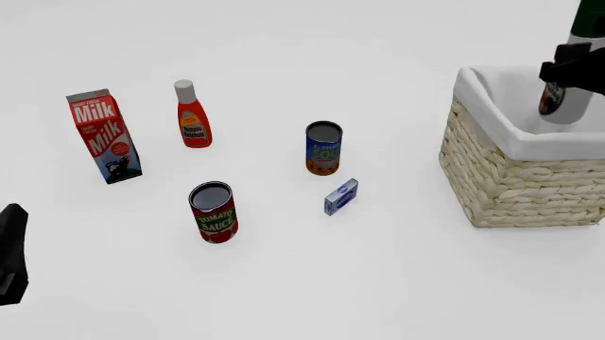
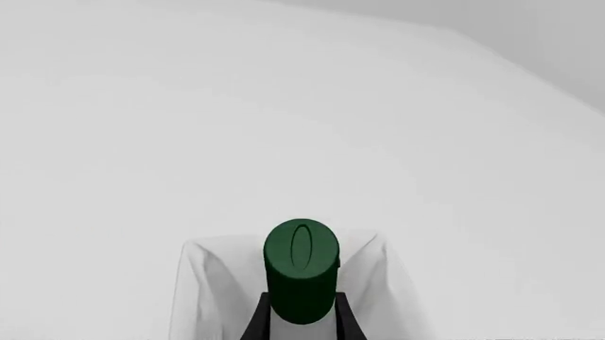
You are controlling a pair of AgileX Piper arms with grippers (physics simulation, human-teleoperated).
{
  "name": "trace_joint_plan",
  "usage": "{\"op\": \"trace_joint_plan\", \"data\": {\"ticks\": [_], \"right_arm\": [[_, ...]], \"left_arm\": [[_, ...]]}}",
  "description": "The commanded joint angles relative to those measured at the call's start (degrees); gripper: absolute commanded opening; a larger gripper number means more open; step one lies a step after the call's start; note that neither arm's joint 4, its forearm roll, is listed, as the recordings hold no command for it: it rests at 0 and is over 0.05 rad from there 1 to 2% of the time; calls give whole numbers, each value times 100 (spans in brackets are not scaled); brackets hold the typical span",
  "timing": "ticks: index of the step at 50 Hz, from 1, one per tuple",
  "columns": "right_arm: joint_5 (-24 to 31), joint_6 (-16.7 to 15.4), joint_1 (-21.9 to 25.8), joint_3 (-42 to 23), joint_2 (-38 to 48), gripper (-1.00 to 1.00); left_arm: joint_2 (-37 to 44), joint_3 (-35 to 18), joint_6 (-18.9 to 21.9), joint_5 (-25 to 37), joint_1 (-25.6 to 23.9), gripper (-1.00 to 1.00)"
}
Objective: Pick the salad dressing and place it in the basket.
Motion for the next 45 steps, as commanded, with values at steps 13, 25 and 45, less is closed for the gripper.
{"op": "trace_joint_plan", "data": {"ticks": [13, 25, 45], "right_arm": [[-167, 147, -49, -22, 137, 100], [-170, 164, -68, 2, 93, 100], [0, 89, 89, 110, -345, 100]], "left_arm": [[-1, 3, 4, -24, 32, 100], [-1, 3, 7, -27, 16, 100], [-2, 4, 3, -28, 35, 100]]}}
